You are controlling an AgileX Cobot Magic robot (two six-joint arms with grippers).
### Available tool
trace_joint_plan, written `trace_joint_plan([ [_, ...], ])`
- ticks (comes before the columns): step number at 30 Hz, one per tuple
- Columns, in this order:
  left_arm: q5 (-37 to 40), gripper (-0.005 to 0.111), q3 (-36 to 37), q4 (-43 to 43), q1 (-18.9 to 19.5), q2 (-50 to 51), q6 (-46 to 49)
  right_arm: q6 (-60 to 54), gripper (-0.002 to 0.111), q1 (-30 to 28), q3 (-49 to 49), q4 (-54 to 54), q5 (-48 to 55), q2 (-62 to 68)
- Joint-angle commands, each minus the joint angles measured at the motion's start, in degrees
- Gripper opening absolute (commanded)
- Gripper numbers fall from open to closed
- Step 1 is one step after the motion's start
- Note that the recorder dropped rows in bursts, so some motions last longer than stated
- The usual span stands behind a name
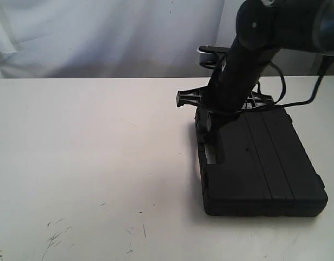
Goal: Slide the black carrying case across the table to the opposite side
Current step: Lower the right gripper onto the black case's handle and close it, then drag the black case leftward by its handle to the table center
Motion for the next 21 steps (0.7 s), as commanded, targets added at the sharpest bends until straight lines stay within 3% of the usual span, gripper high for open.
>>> trace_joint_plan([
  [1, -0.4, 0.000, 0.3, 0.1, -0.3, -0.2, 0.0, 3.1, 0.000, 1.6, -4.1, -3.7, 2.4, 4.0],
  [10, -0.4, 0.000, 0.3, 0.1, -0.3, -0.2, 0.0, 7.4, 0.001, 2.1, -12.3, -5.3, 9.3, 12.8],
  [17, -0.4, 0.000, 0.3, 0.1, -0.3, -0.2, 0.0, 8.3, 0.025, 2.0, -12.9, -5.2, 8.3, 14.8],
  [21, -0.4, 0.000, 0.3, 0.1, -0.3, -0.2, 0.0, 8.3, 0.031, 2.0, -12.9, -5.2, 6.1, 15.0],
])
